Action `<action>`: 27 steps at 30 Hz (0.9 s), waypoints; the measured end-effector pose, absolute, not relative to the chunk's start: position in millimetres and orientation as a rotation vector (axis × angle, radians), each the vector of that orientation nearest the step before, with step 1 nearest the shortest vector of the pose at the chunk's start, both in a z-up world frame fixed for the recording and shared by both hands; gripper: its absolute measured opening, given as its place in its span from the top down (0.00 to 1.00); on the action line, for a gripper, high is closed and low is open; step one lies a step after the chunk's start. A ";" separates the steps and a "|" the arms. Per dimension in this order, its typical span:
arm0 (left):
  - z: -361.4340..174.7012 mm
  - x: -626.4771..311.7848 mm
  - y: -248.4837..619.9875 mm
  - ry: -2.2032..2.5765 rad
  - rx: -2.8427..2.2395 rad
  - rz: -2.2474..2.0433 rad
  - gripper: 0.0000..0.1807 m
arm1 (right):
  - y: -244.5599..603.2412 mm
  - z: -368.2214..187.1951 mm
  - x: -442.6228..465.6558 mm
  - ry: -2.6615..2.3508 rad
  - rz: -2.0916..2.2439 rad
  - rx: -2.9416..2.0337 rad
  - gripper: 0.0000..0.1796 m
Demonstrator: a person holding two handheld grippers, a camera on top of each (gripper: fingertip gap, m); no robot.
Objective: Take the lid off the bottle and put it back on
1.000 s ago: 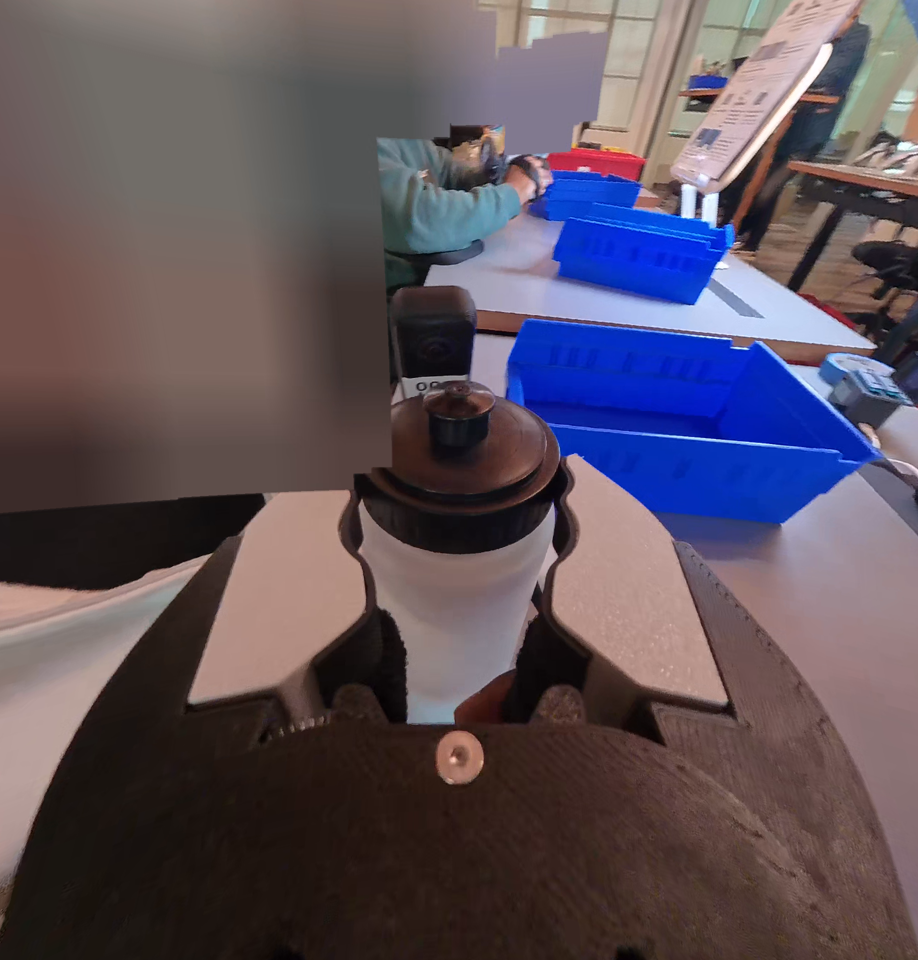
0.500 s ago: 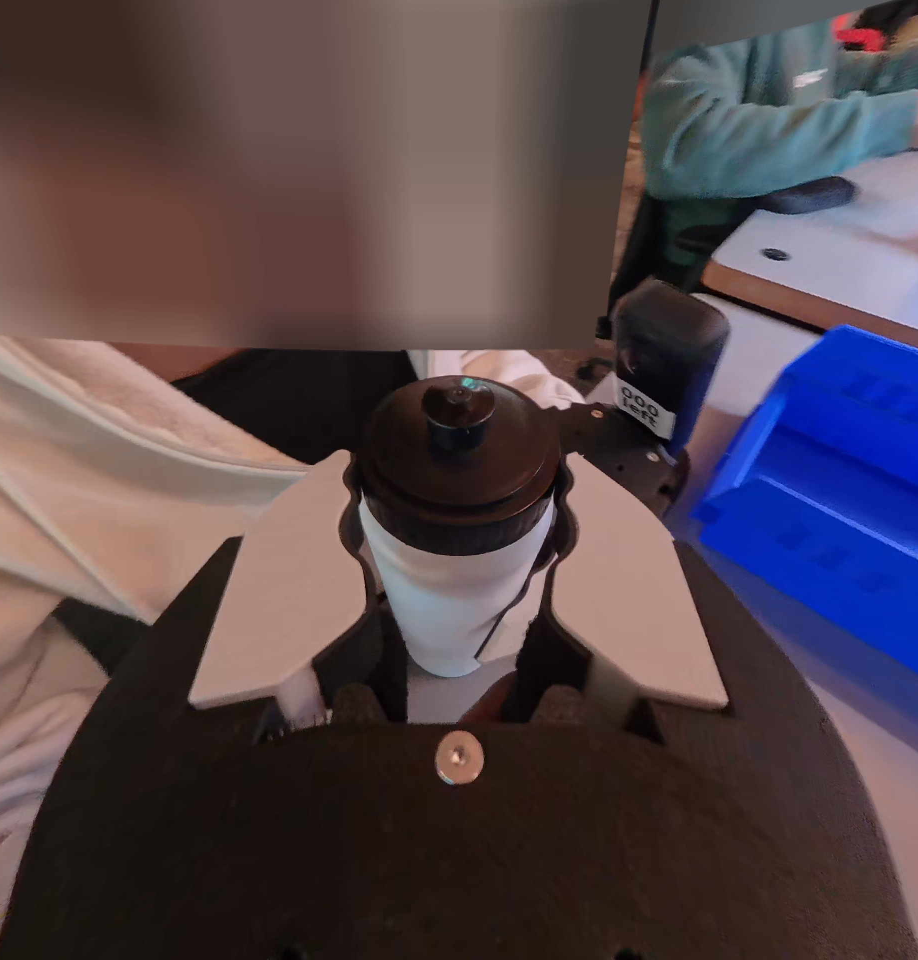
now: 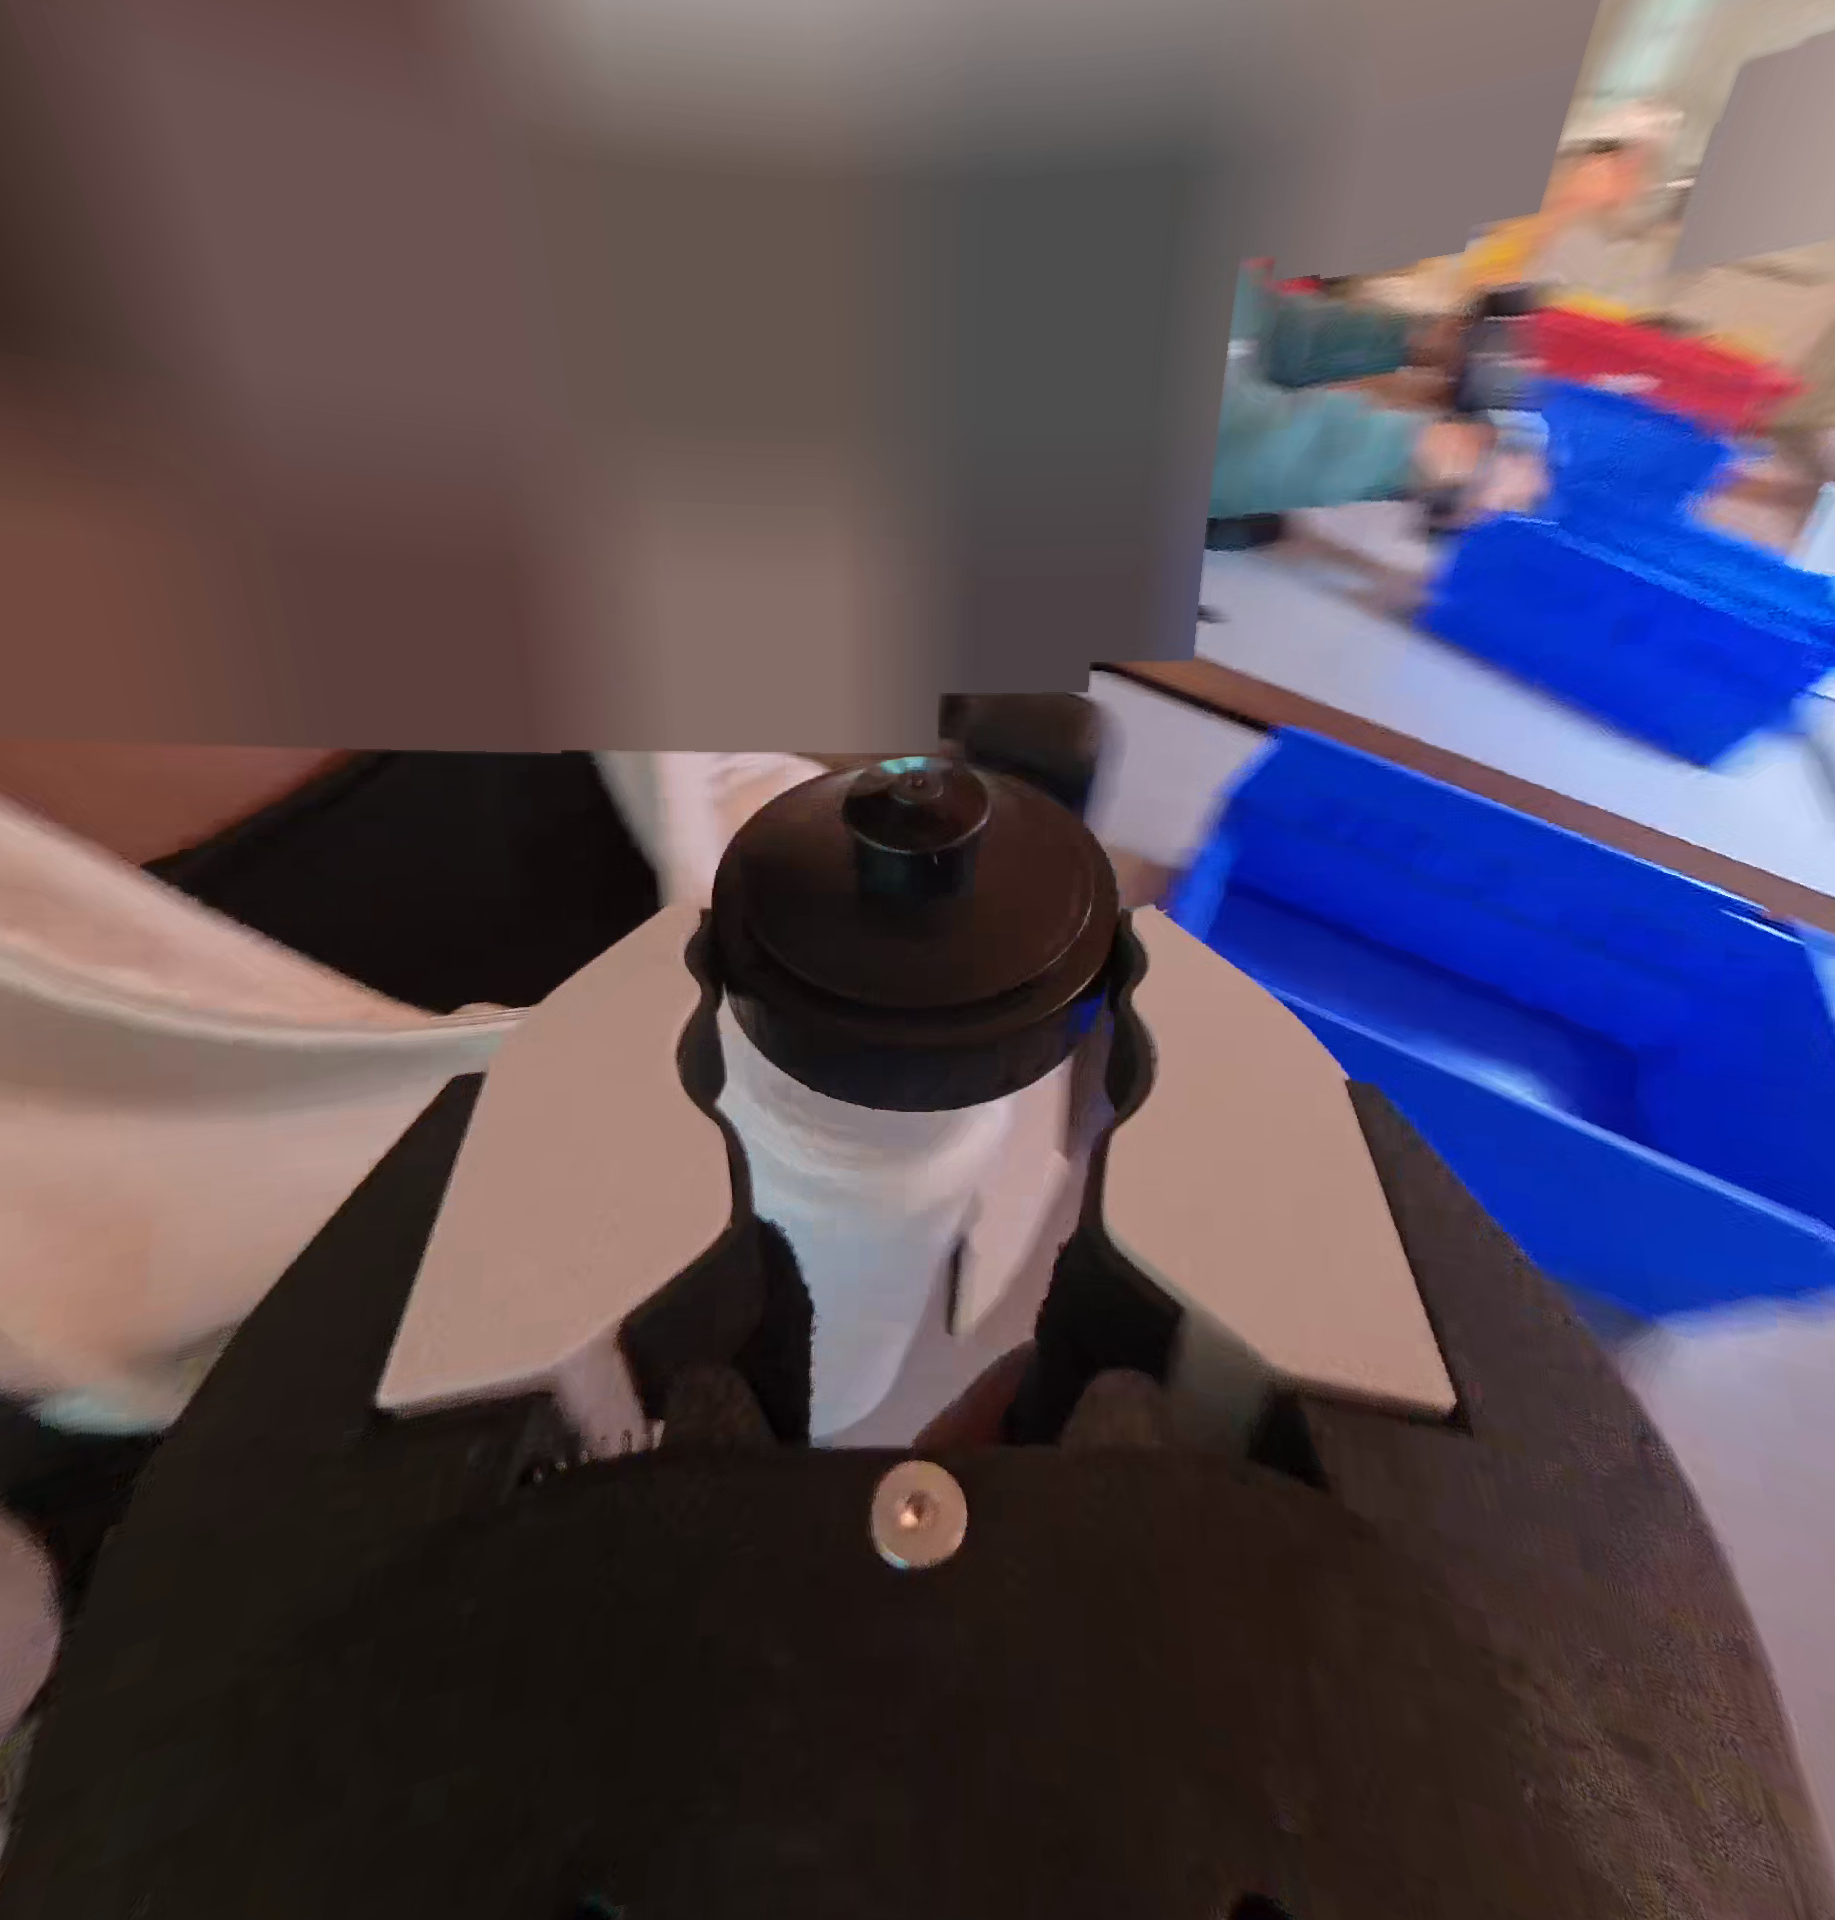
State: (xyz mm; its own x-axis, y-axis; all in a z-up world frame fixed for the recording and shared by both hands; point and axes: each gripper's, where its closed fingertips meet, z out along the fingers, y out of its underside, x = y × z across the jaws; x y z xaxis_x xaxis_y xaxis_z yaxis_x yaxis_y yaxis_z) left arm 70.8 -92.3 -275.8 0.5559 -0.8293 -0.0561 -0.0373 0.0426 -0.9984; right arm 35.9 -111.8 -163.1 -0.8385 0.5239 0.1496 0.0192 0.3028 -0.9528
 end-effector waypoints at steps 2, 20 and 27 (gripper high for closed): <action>-275.5 62.3 -82.2 0.737 -1.431 -0.654 0.52 | -68.3 -150.0 27.0 -1.942 1.417 -0.719 0.60; -275.5 46.8 -67.3 0.610 -1.453 -0.576 0.52 | 292.8 -350.4 110.5 -1.000 0.019 -2.259 0.59; -275.4 46.4 -67.1 0.605 -1.452 -0.574 0.52 | 301.7 -388.5 122.1 -0.913 0.047 -2.366 0.59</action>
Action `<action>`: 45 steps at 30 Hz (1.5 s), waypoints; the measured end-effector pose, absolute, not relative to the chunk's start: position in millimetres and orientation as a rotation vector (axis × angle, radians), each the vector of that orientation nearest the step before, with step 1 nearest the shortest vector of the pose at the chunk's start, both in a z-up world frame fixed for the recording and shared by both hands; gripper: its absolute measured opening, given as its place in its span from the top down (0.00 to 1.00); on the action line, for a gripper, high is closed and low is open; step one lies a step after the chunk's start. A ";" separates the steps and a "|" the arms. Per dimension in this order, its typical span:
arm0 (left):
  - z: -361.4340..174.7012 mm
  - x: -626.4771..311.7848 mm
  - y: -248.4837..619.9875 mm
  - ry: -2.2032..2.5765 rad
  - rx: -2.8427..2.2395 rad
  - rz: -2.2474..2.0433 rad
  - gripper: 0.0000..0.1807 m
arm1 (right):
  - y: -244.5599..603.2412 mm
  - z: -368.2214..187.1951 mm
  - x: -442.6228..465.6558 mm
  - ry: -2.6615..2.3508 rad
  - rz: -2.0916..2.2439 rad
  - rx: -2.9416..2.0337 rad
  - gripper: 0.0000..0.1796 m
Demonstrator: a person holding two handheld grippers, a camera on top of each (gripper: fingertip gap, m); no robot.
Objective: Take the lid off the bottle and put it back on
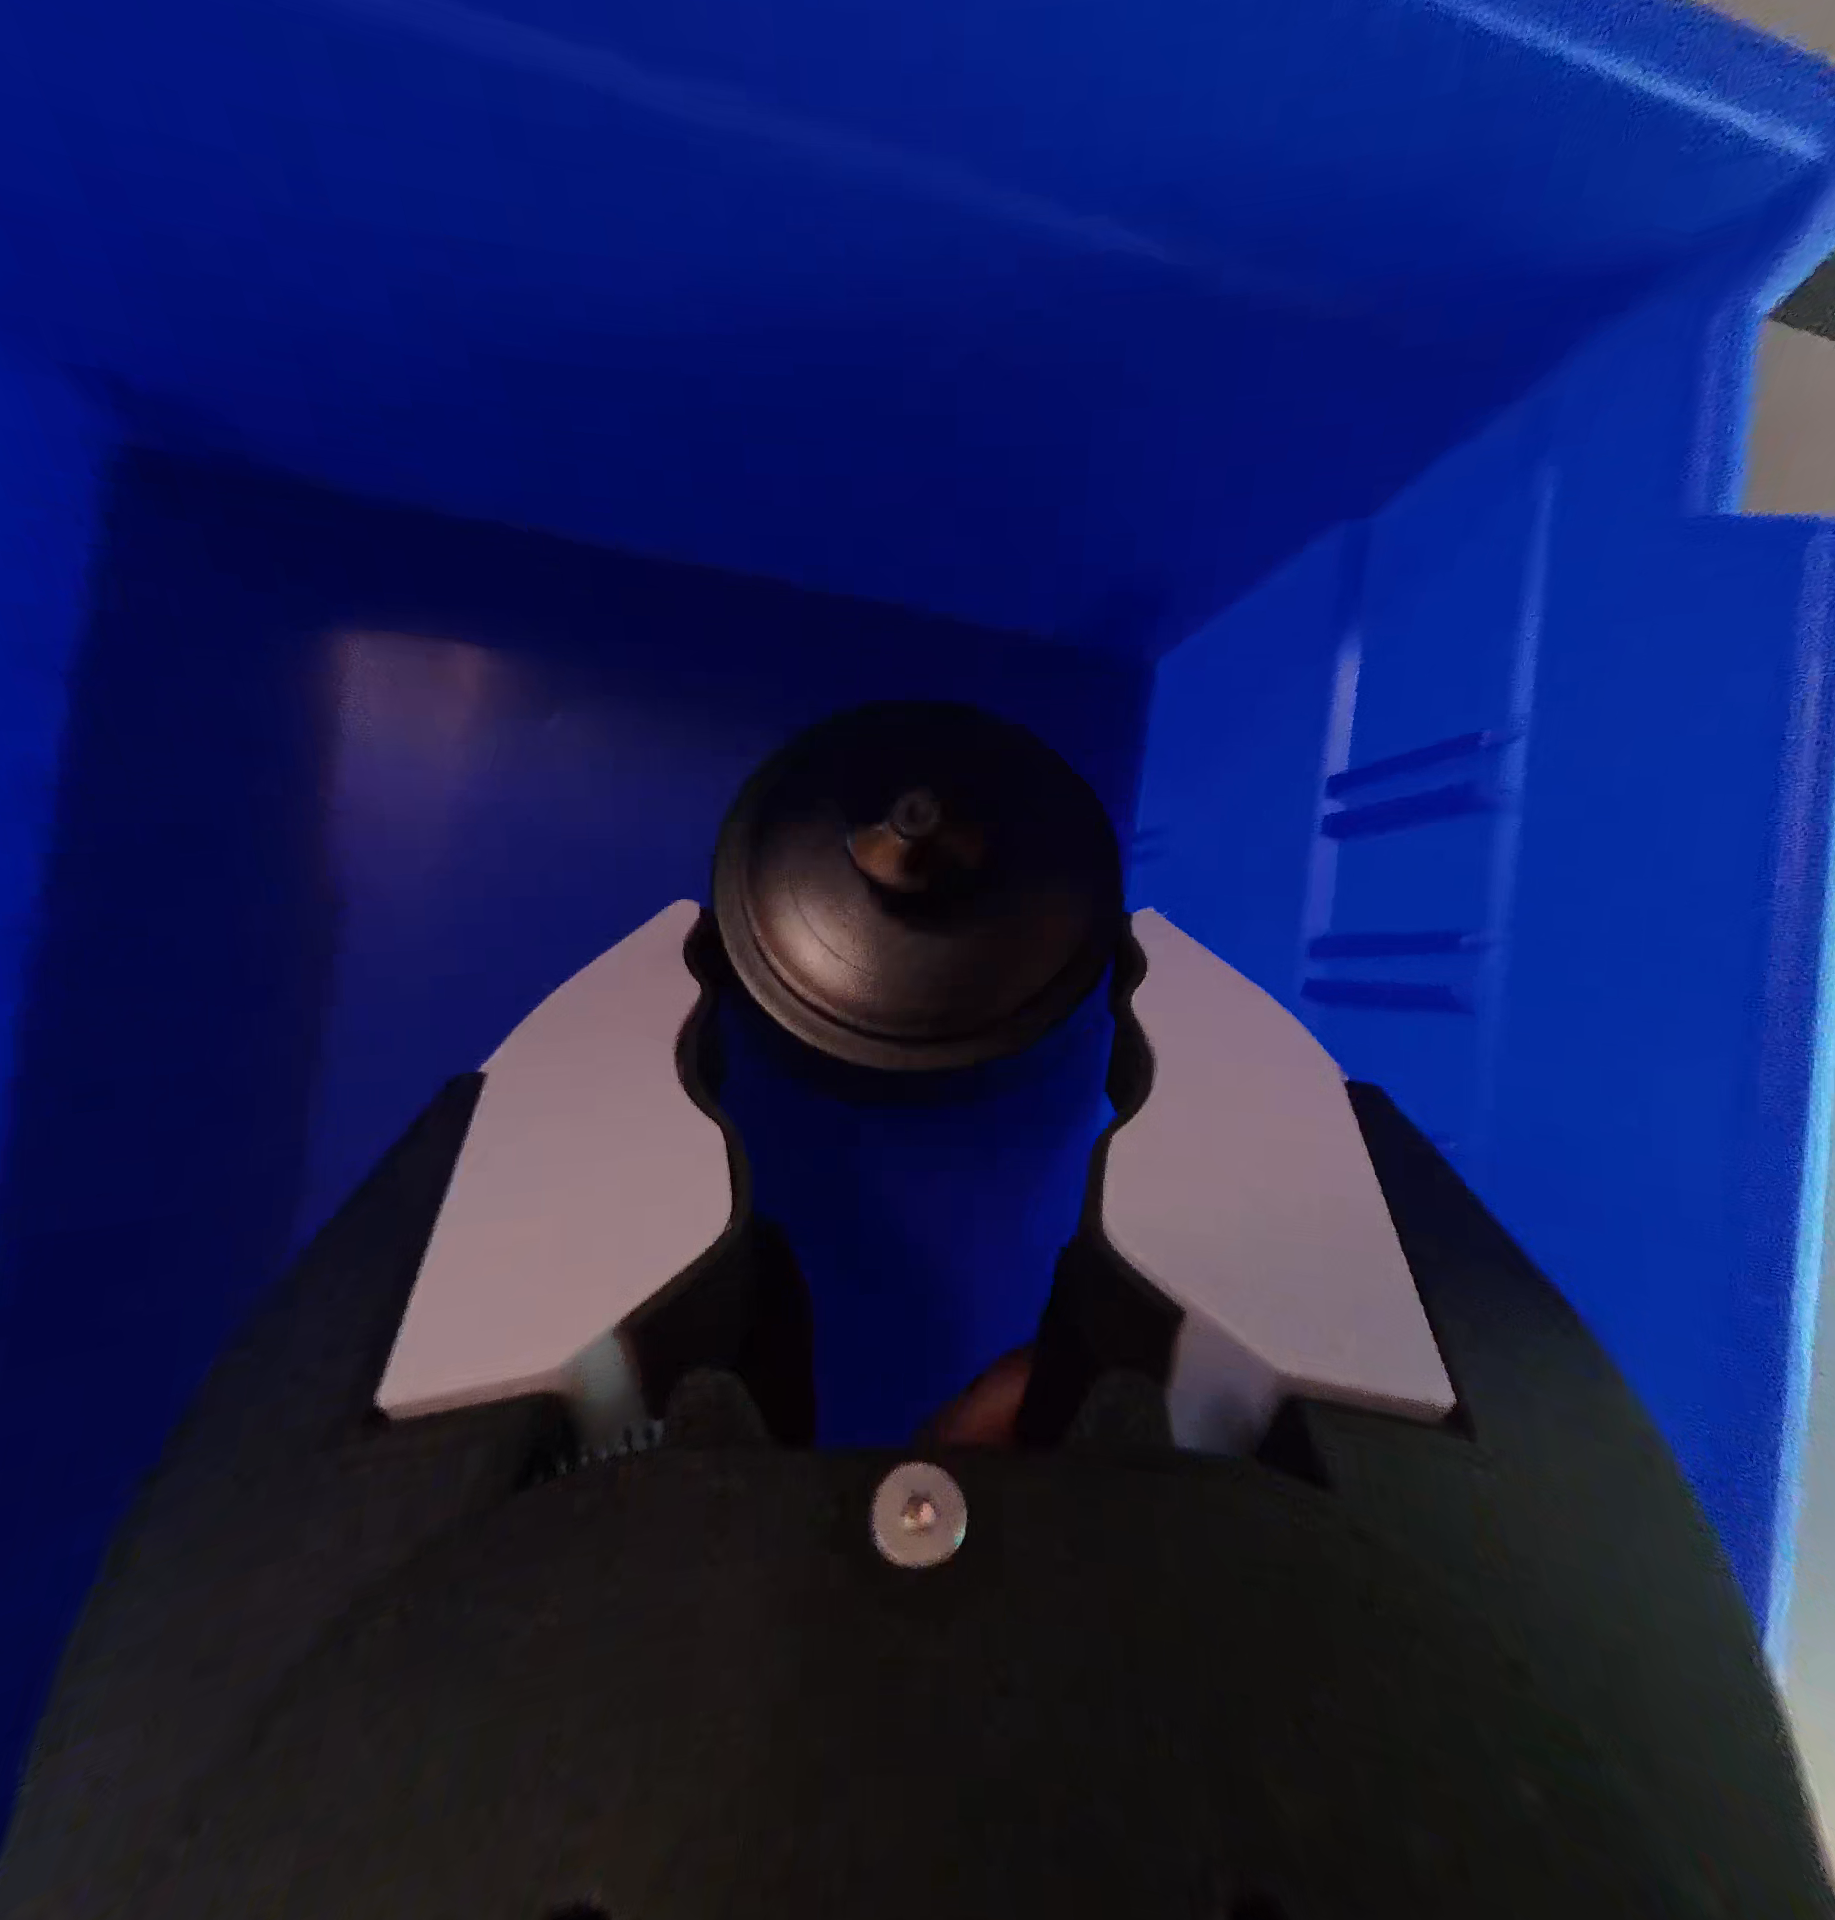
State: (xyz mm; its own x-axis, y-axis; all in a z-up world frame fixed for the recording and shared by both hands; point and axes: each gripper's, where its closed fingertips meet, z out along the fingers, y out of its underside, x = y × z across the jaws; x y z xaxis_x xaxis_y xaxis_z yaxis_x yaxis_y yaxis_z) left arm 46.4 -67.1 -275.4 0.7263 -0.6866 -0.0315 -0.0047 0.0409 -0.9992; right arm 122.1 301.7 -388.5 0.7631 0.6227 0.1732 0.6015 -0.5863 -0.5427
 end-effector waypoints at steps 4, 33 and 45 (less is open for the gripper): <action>-275.3 45.8 -66.8 0.601 -1.450 -0.572 0.52 | 298.3 -385.8 122.2 -0.926 0.036 -2.368 0.55; -224.0 2.4 -74.2 0.318 -1.155 -0.591 0.52 | -85.3 -202.0 45.4 -2.503 0.684 -0.689 0.95; -233.4 -18.1 -60.3 0.144 -1.223 -0.655 0.59 | 91.8 -168.9 82.1 -1.806 0.161 -1.263 0.96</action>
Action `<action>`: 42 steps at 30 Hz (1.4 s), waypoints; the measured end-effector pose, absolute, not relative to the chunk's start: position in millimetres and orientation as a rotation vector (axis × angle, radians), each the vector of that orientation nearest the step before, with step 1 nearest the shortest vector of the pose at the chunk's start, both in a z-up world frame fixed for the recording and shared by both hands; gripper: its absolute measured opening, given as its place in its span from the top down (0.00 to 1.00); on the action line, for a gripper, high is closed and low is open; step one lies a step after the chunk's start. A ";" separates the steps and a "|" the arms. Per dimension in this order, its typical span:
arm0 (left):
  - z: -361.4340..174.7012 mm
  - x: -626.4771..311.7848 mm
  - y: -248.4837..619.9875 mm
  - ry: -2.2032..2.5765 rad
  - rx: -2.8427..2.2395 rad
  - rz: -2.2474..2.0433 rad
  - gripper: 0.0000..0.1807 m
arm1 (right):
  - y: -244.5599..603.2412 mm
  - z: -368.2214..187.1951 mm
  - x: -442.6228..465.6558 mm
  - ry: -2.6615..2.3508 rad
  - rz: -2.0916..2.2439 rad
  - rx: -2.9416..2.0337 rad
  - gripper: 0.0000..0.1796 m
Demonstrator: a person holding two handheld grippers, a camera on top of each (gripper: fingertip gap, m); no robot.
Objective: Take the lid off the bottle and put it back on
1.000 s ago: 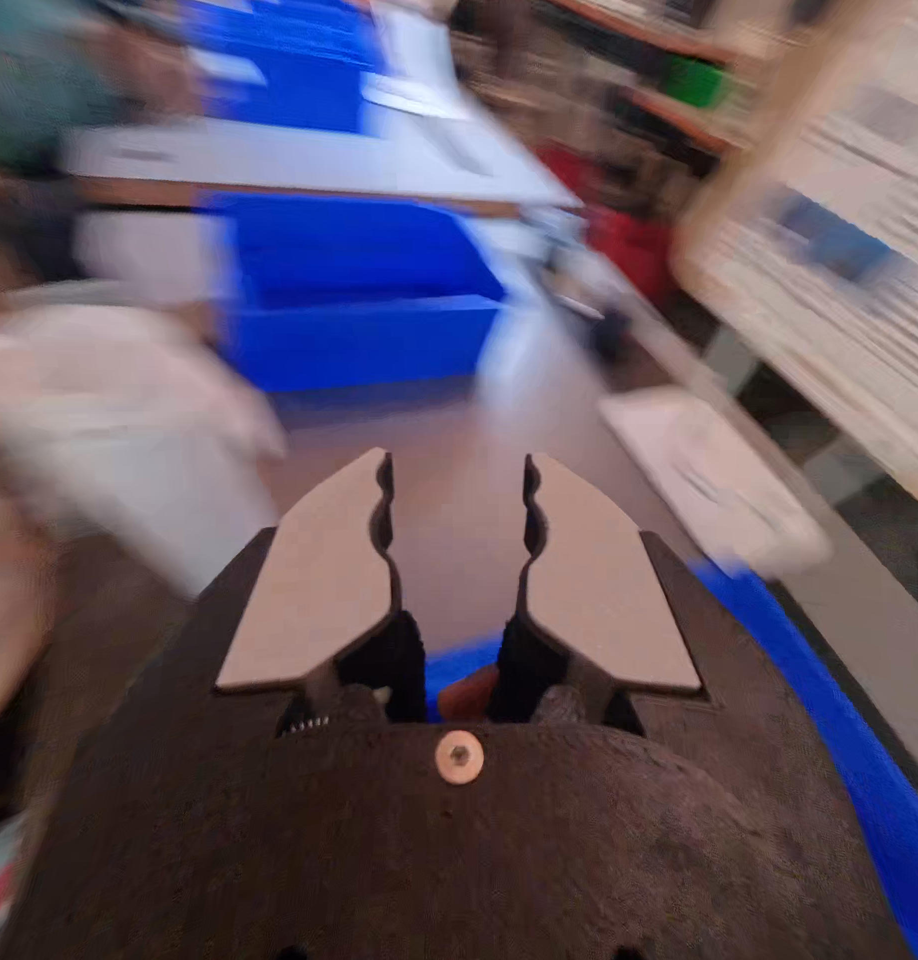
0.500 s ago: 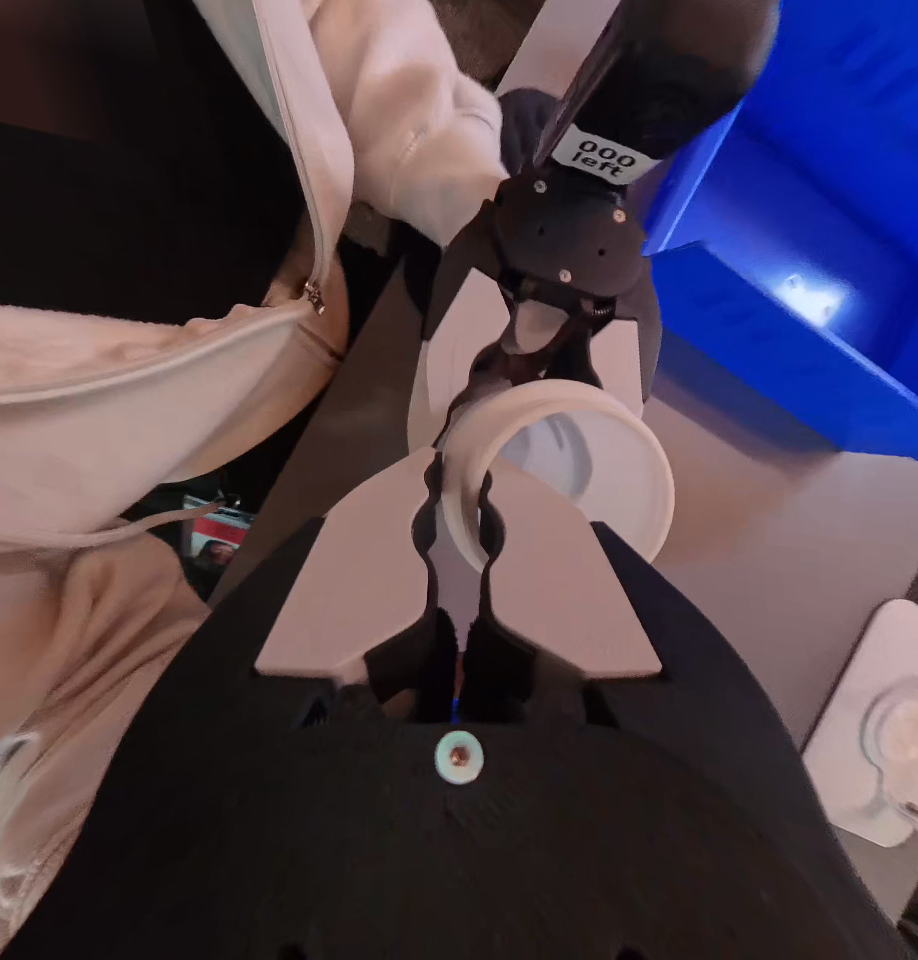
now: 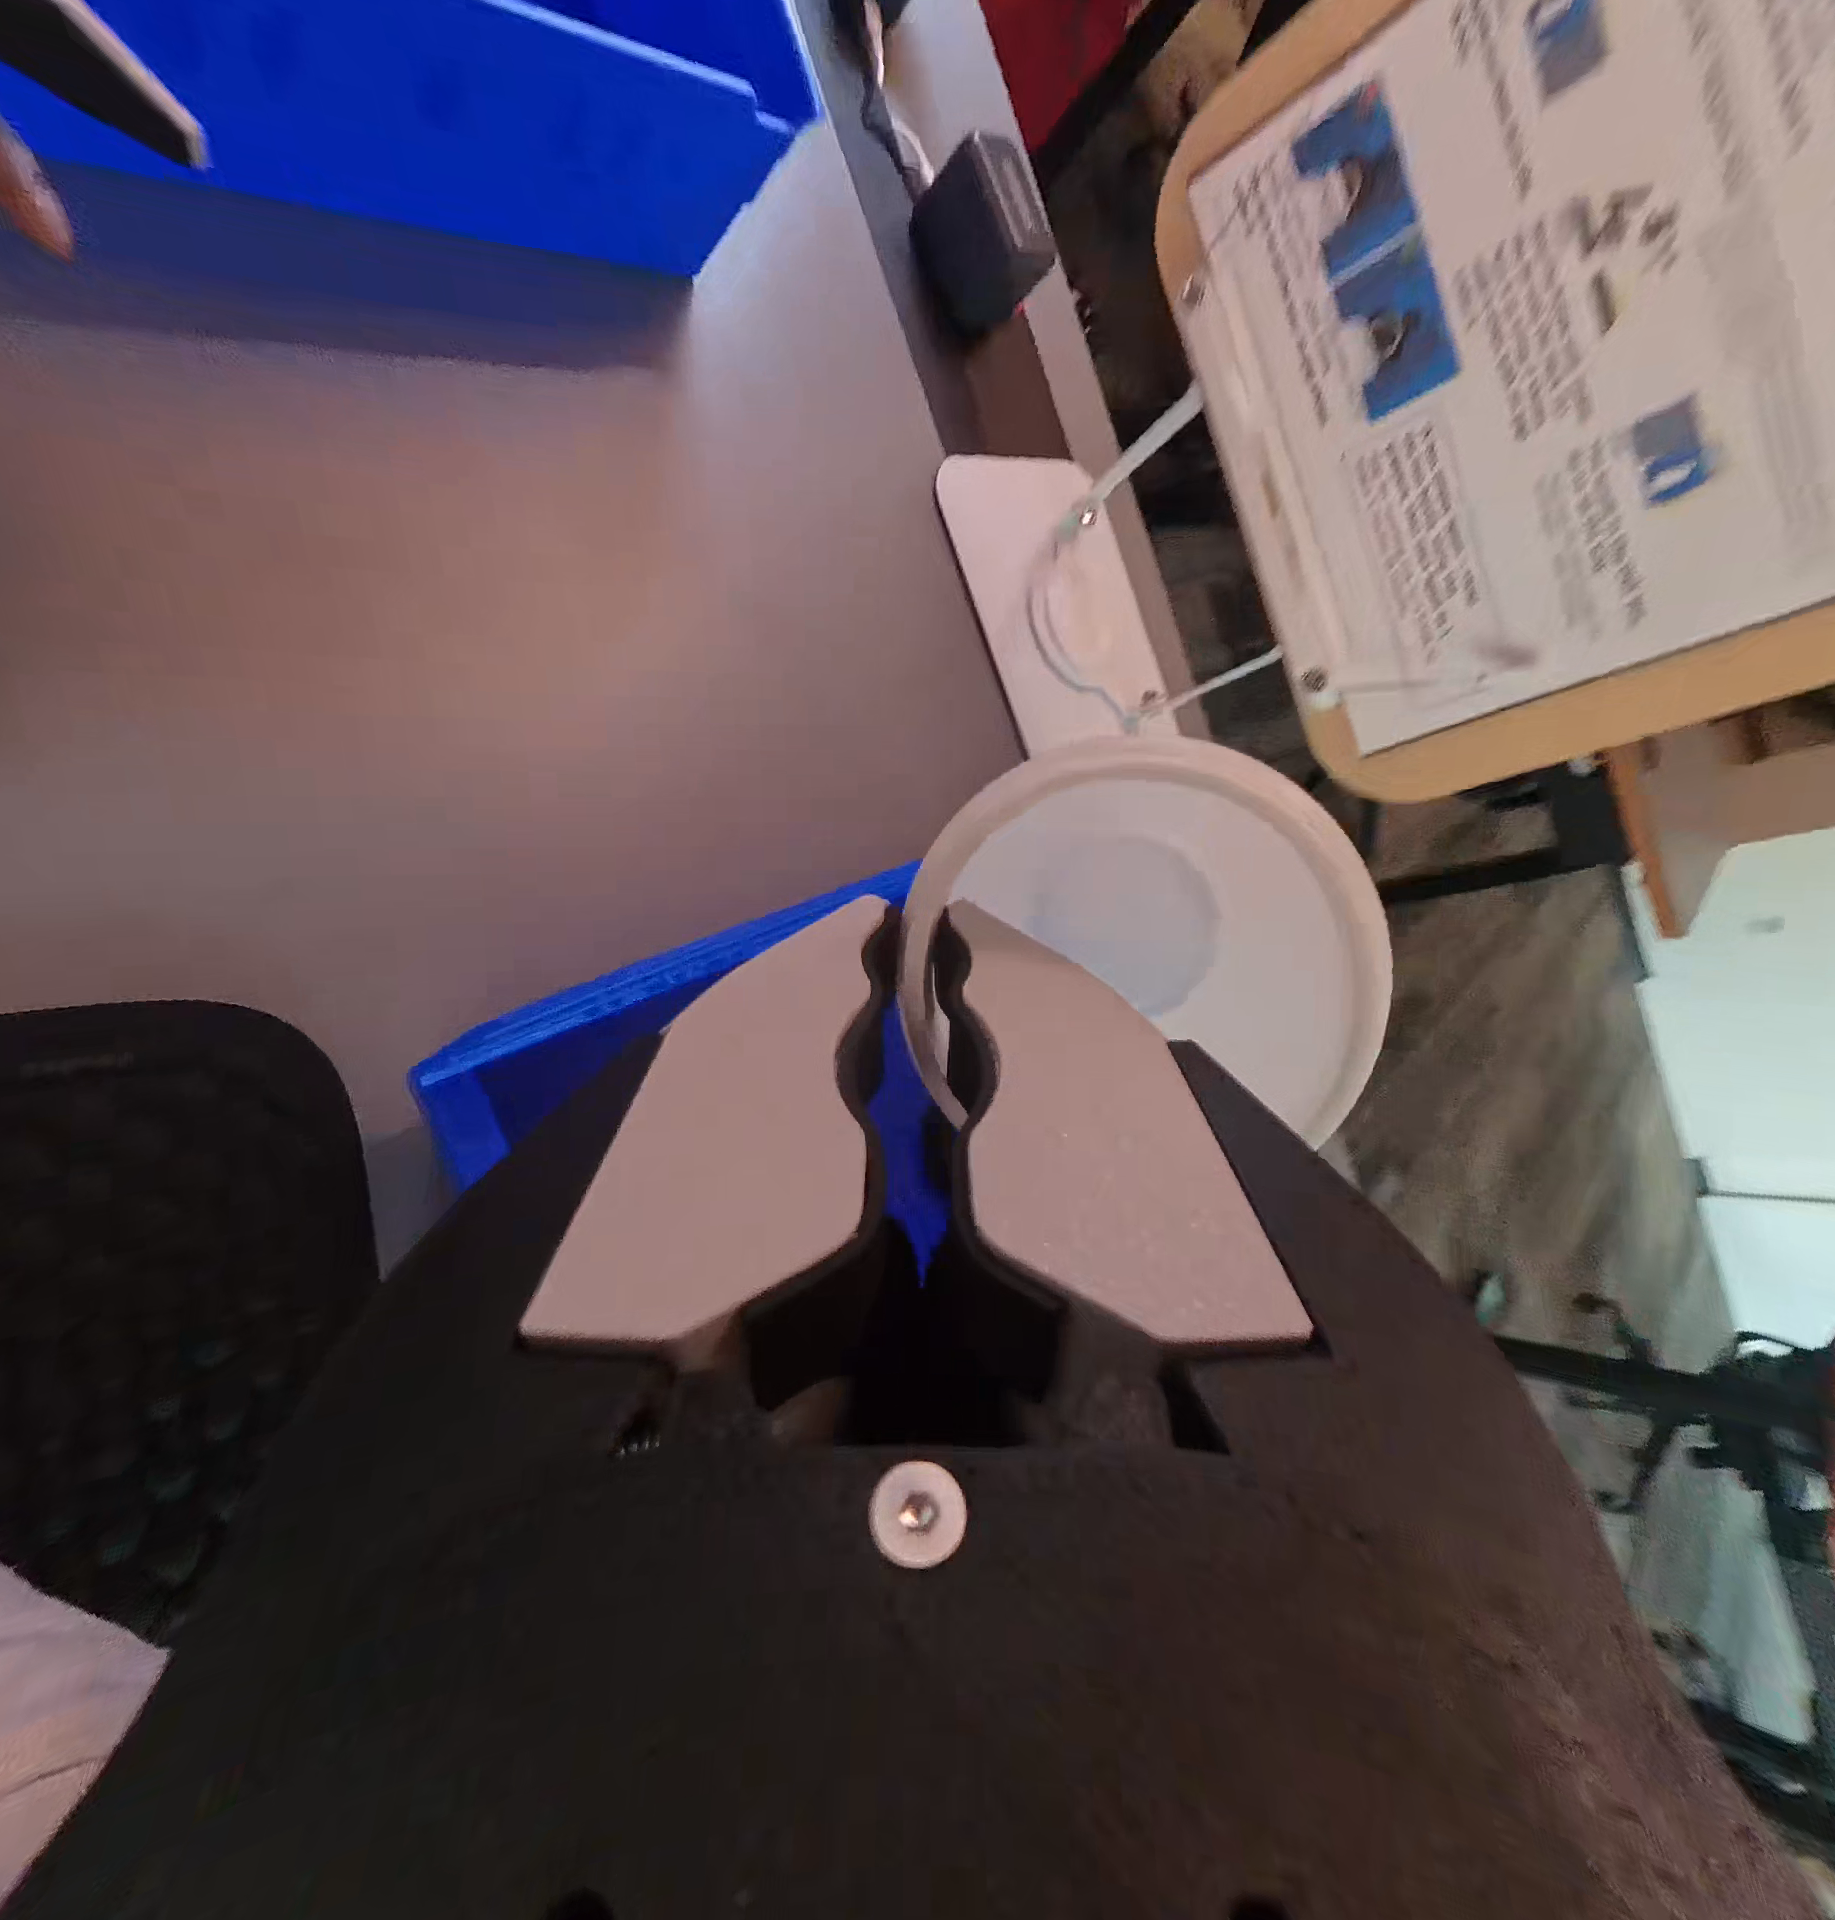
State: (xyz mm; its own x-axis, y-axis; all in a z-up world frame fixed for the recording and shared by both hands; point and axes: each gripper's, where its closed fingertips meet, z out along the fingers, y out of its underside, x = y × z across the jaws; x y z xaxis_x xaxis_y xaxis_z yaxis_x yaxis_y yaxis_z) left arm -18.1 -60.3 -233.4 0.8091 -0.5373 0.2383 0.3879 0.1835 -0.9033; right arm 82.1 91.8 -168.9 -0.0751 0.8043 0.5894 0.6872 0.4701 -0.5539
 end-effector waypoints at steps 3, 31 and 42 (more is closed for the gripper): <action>-237.5 -13.1 -58.7 0.187 -1.254 -0.604 0.59 | 119.7 -191.0 78.8 -1.809 0.222 -1.380 0.96; -256.1 5.0 -52.8 0.316 -1.360 -0.508 0.60 | 135.7 -300.1 138.8 -1.890 0.152 -2.270 0.77; -255.5 5.3 -53.5 0.320 -1.358 -0.506 0.60 | 141.9 -304.2 158.8 -1.752 0.070 -2.449 0.73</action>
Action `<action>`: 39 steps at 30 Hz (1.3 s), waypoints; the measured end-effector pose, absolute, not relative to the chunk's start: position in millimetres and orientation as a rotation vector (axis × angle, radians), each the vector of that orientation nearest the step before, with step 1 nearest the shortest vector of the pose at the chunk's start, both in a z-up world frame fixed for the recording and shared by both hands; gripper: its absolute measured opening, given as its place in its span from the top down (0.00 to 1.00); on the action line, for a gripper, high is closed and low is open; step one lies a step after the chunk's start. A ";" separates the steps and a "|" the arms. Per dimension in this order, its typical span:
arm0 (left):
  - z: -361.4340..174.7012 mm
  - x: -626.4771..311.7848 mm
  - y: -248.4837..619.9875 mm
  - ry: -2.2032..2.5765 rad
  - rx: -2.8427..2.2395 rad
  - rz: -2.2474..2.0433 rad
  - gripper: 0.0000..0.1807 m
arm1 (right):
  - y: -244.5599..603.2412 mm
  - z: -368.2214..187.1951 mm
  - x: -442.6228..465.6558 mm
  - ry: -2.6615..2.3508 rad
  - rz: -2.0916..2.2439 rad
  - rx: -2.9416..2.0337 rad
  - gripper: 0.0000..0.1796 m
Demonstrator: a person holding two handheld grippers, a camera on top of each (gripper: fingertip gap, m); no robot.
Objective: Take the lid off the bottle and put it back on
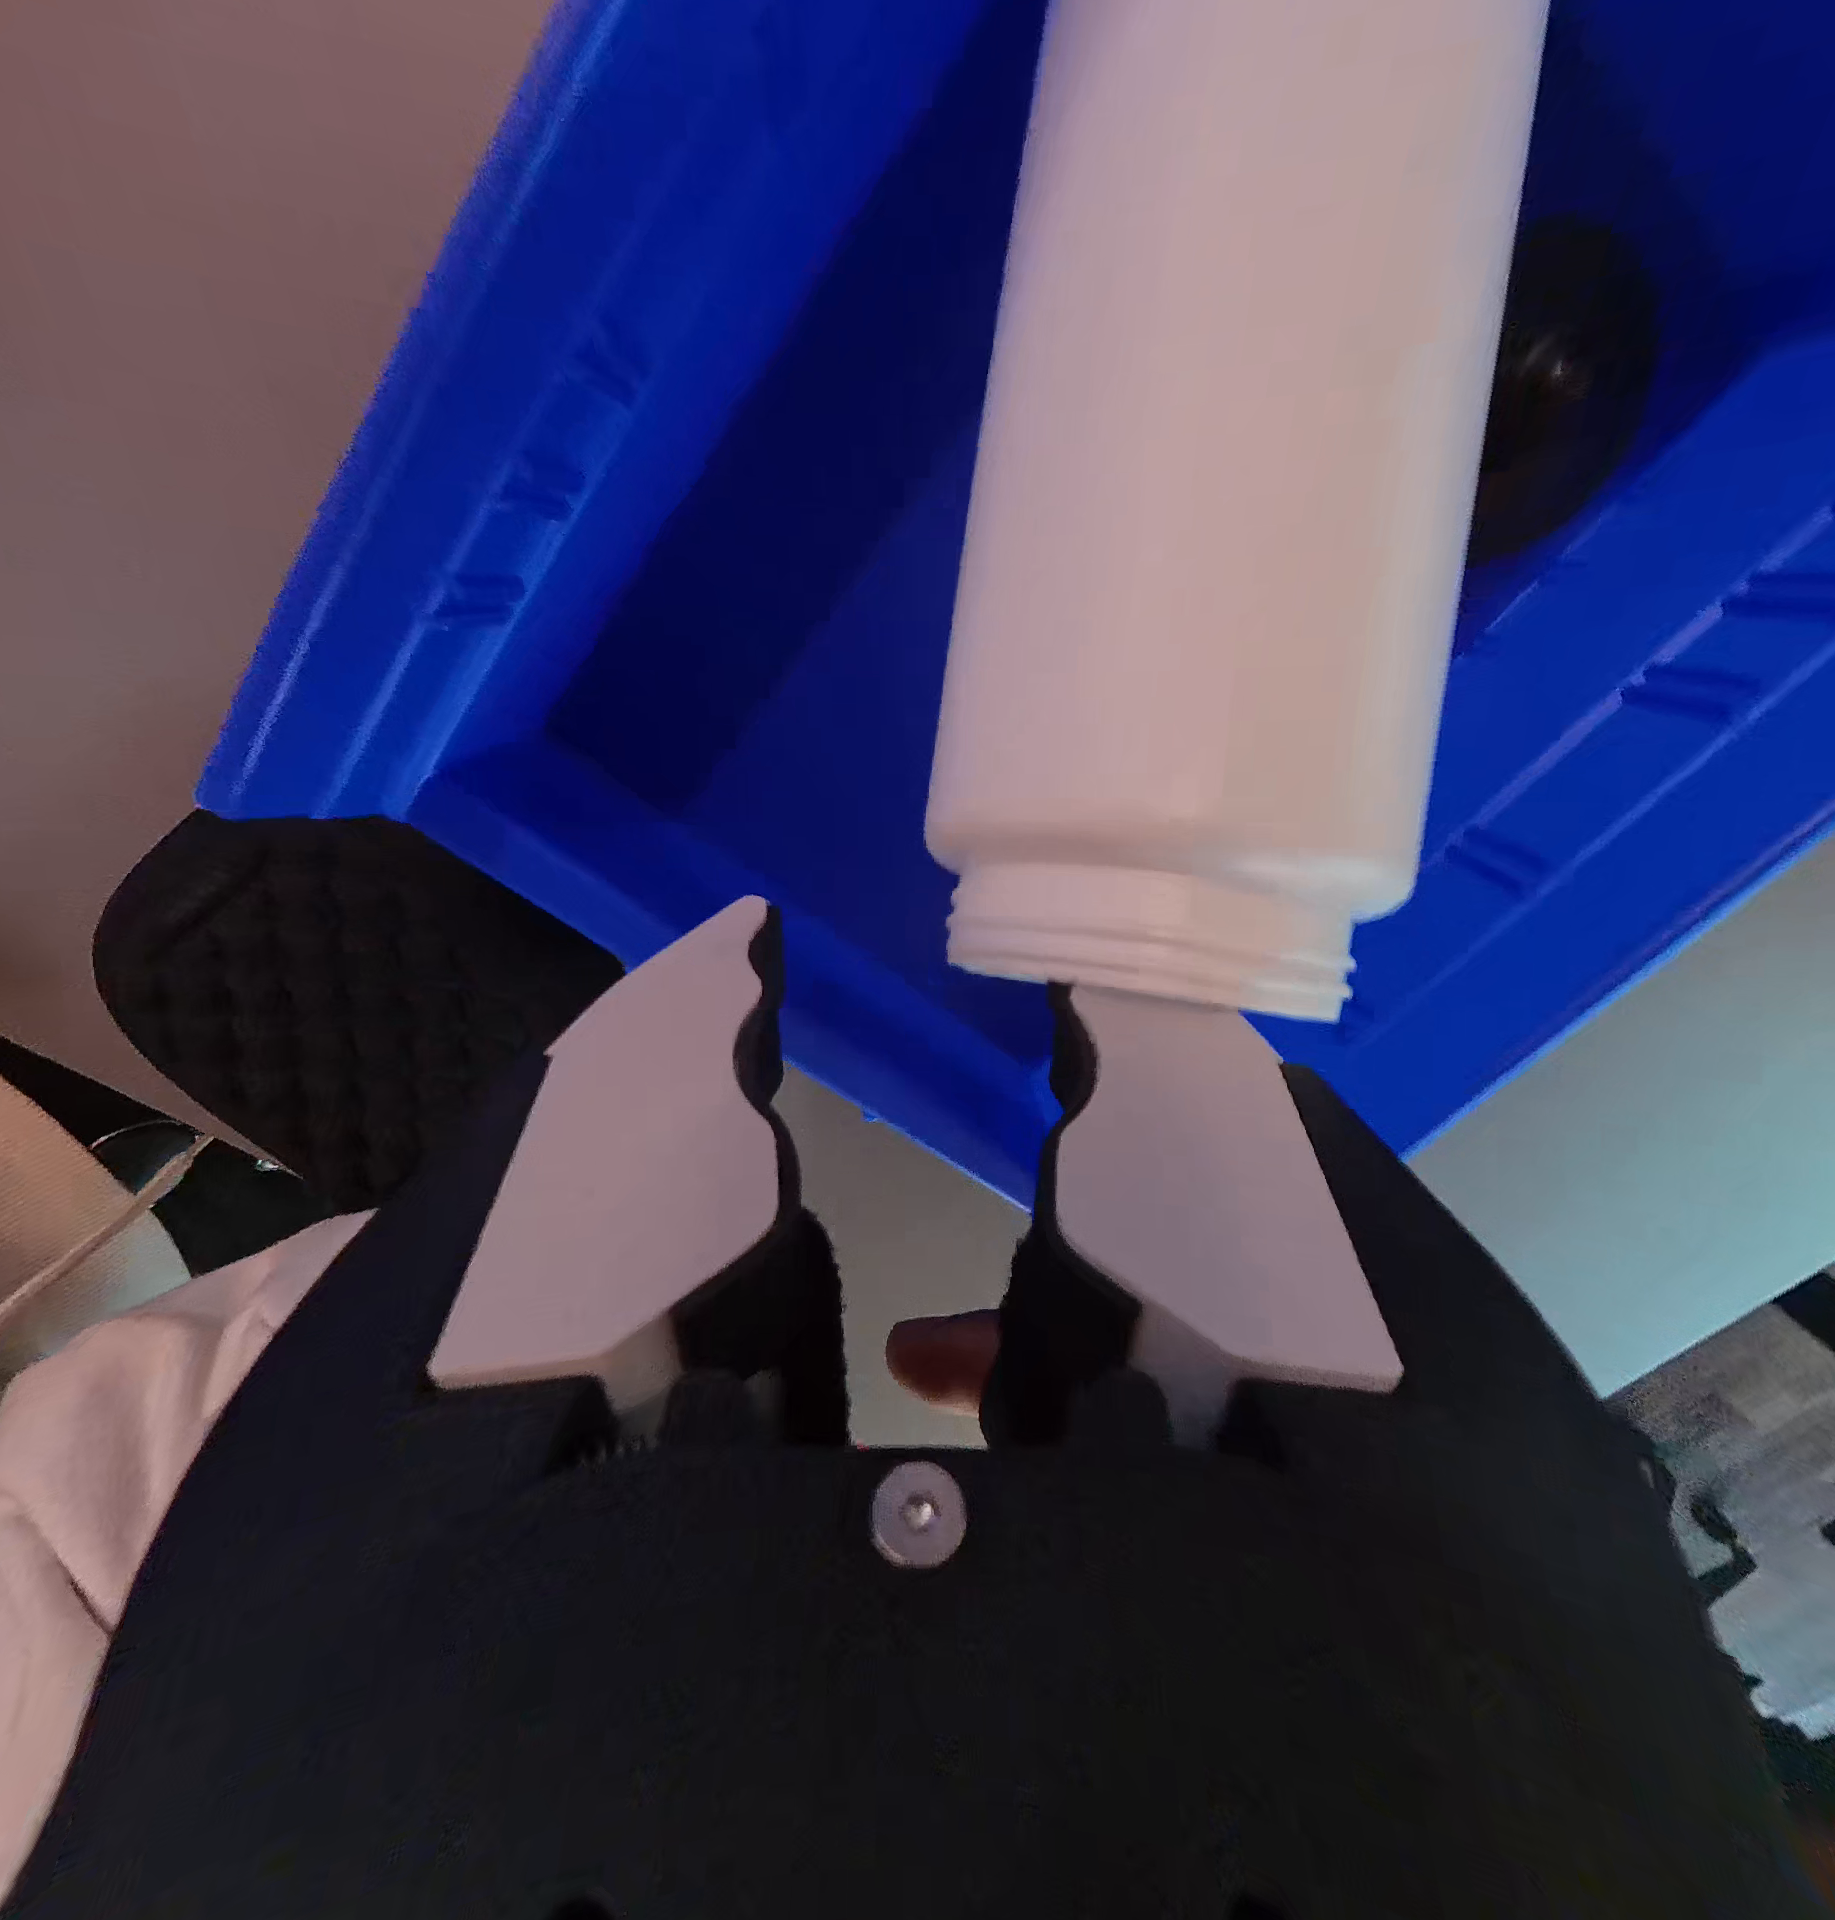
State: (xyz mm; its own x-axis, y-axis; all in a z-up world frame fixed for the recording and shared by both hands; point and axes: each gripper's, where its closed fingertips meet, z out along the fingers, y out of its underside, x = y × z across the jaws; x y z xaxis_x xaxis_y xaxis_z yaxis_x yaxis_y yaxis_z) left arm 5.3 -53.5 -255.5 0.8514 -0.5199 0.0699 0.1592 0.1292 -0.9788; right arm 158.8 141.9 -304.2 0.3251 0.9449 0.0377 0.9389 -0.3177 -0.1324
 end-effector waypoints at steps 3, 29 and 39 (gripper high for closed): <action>-255.6 5.7 -53.6 0.324 -1.358 -0.502 0.60 | 139.5 -307.2 158.0 -1.772 0.089 -2.457 0.74; -257.9 10.1 -53.1 0.353 -1.373 -0.485 0.60 | 220.0 -331.6 231.1 -1.253 0.248 -2.650 0.91; -258.4 10.7 -53.0 0.358 -1.375 -0.478 0.60 | 202.7 -332.5 190.8 -1.465 0.286 -2.594 0.94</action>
State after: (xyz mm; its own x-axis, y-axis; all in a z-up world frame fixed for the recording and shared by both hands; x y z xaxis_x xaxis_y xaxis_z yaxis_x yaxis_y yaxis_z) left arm 10.7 -53.0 -258.4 0.8528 -0.5212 0.0333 0.1145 0.1242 -0.9856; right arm 190.8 202.7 -332.5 0.5053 0.8580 -0.0926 0.8297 -0.5125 -0.2212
